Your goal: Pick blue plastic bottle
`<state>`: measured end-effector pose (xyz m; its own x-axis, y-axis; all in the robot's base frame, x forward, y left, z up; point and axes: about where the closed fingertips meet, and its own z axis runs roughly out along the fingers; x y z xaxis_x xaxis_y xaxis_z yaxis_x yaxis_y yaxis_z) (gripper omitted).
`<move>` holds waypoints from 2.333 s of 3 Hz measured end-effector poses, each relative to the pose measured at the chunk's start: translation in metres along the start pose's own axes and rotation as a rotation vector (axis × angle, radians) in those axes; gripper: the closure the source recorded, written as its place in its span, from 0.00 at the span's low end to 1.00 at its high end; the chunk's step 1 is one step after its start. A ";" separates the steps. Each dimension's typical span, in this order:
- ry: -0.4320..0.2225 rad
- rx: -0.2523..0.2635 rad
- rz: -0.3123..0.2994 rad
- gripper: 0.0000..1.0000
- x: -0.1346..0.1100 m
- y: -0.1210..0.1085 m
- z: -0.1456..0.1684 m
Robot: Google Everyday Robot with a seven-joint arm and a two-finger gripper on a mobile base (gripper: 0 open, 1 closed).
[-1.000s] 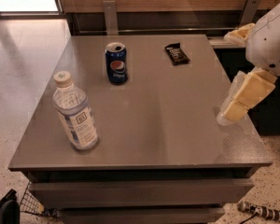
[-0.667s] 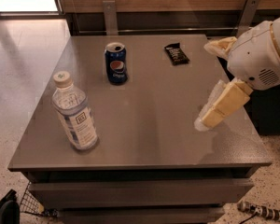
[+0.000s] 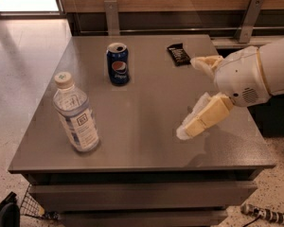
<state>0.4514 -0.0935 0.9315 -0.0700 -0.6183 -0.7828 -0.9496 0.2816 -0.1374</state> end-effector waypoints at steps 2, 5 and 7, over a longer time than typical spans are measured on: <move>-0.032 -0.008 0.007 0.00 -0.004 0.002 0.005; -0.302 -0.154 -0.071 0.00 -0.053 0.022 0.089; -0.443 -0.248 -0.076 0.00 -0.070 0.044 0.129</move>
Offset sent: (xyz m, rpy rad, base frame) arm 0.0013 0.0202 -0.0084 0.0633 0.0035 0.0365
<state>0.4543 0.0568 0.9016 0.0871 -0.2451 -0.9656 -0.9947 0.0323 -0.0979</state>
